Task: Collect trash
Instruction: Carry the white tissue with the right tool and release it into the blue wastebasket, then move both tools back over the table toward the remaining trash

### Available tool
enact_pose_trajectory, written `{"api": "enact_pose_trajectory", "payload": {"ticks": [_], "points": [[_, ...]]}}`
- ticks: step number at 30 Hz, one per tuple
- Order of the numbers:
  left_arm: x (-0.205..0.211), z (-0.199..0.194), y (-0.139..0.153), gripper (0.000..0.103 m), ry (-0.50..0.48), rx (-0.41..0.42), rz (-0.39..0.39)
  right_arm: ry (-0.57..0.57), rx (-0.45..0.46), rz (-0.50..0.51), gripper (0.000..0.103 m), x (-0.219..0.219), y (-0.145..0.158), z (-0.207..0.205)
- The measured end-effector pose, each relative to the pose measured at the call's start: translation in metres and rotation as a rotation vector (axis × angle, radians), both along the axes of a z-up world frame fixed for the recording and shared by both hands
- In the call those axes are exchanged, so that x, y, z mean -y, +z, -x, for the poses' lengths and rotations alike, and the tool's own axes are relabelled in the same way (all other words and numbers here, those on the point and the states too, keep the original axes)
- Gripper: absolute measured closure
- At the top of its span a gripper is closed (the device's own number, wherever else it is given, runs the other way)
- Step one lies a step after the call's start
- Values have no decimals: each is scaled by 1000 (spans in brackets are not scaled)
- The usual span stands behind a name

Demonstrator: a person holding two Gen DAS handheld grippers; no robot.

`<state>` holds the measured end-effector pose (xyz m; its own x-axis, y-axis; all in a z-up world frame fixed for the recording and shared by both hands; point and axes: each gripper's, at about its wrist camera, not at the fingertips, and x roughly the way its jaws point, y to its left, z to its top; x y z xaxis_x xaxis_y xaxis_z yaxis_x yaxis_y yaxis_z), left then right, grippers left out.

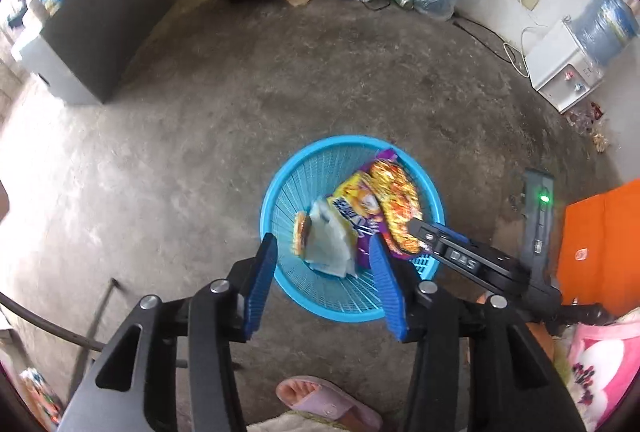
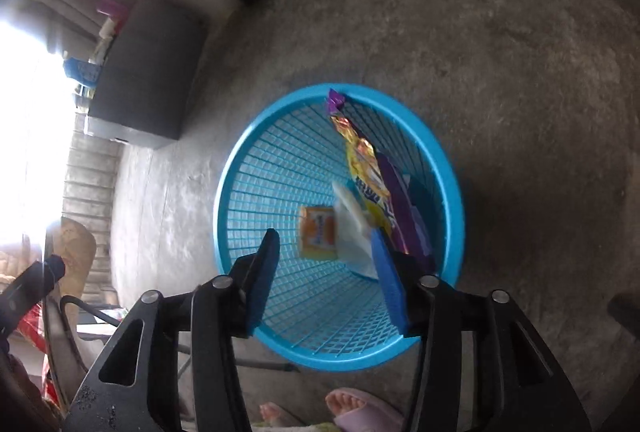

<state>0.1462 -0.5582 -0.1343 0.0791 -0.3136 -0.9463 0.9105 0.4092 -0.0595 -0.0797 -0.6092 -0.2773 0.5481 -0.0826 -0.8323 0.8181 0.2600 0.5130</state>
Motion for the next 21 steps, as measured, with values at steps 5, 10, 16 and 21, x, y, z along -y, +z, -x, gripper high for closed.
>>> {"api": "enact_pose_trajectory", "payload": {"ticks": [5, 10, 16, 21], "points": [[-10, 9, 28, 53, -4, 30, 49, -18, 22, 64, 55, -10, 32, 6], [-43, 16, 77, 47, 15, 92, 140, -5, 34, 195, 47, -42, 95, 1], [-109, 20, 132, 38, 75, 179, 217, 44, 39, 365, 28, -95, 170, -3], [-180, 19, 172, 32, 190, 246, 279, 115, 22, 459, 17, -134, 217, -13]]}}
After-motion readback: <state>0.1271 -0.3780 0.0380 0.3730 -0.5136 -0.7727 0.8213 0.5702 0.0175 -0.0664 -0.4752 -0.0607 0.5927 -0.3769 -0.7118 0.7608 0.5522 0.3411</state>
